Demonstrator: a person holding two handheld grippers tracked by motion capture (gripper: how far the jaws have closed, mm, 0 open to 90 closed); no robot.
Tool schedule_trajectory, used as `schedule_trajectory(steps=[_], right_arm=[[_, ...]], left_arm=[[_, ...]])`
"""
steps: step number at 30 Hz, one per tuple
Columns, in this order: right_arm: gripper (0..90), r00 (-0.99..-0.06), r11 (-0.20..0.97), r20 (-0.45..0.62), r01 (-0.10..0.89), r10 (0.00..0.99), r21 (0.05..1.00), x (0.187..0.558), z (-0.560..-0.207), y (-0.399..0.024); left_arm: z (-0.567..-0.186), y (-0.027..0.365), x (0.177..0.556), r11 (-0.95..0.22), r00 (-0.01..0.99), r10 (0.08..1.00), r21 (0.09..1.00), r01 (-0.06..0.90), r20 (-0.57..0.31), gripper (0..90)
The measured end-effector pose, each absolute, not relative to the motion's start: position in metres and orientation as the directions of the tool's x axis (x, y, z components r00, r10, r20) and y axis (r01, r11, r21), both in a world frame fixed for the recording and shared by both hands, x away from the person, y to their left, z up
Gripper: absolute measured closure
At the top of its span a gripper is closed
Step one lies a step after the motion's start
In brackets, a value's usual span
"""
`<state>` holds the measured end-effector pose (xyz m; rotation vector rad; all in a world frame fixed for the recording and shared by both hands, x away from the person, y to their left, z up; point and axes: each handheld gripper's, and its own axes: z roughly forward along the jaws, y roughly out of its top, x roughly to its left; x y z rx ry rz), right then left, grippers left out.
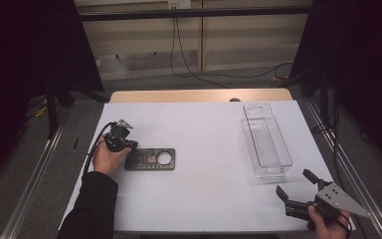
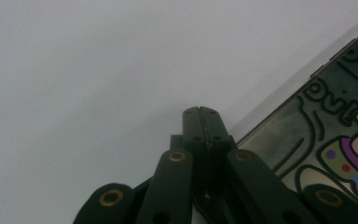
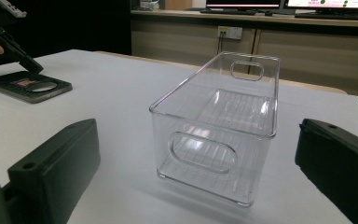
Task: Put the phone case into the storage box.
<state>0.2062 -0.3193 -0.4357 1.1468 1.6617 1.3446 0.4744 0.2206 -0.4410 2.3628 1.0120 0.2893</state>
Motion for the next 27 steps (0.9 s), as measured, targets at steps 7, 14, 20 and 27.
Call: schedule_trajectory(steps=[7,14,20,27], right_arm=[[0.0,-0.364,0.071,0.009,0.205,0.931,0.976,0.206,-0.436,-0.319],[0.0,-0.366,0.074,0.005,0.201,0.931,0.977,0.206,-0.435,-0.318],[0.0,-0.366,0.074,0.005,0.202,0.930,0.977,0.206,-0.435,-0.318],[0.0,-0.366,0.074,0.005,0.201,0.931,0.977,0.206,-0.435,-0.318]], left_arm=[[-0.441,0.221,0.459,-0.592,0.708,0.706,0.567,0.572,0.022,90.0],[-0.442,0.220,0.446,-0.592,0.706,0.707,0.578,0.562,0.037,90.0],[-0.442,0.221,0.436,-0.585,0.712,0.702,0.592,0.554,0.029,90.0],[-0.442,0.223,0.427,-0.576,0.714,0.700,0.598,0.557,0.009,90.0]])
